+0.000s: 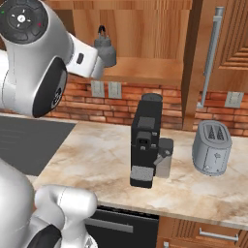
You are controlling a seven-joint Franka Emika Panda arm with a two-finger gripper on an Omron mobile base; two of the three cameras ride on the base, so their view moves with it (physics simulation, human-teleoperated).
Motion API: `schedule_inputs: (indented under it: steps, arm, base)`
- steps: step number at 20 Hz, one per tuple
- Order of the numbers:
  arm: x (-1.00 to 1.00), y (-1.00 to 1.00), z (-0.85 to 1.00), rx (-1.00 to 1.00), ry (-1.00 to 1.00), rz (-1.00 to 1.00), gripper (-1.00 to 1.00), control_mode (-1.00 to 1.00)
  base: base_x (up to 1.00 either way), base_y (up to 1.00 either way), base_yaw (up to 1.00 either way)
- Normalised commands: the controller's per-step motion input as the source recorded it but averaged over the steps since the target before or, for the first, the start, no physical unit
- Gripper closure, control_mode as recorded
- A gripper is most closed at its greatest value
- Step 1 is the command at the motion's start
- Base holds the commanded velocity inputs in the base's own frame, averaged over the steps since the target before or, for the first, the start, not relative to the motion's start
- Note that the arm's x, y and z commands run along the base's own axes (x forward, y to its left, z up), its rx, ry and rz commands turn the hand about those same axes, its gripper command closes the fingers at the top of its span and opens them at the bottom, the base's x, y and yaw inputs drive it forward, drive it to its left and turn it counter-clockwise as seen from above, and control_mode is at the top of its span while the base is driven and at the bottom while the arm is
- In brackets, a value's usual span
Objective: Open the cabinet, pick the kettle from the cabinet, and place it in the sink.
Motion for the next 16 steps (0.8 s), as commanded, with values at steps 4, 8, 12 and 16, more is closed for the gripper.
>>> schedule_inputs:
  steps: [4, 8, 12, 16]
  arm:
    - [0.20, 0.37, -0.15, 0.00, 0.00, 0.18, -1.00, -1.00]
    - [0.24, 0.29, -0.18, 0.00, 0.00, 0.15, -1.00, -1.00]
    - [0.19, 0.16, -0.21, 0.00, 0.00, 0.18, -1.00, -1.00]
    - [0.21, 0.05, -0.04, 0.00, -0.01, 0.13, -1.00, -1.00]
  base:
    - [0.00, 0.00, 0.00]
    - [0.00, 0.00, 0.00]
    - [0.00, 0.00, 0.00]
    - [0.00, 0.00, 0.00]
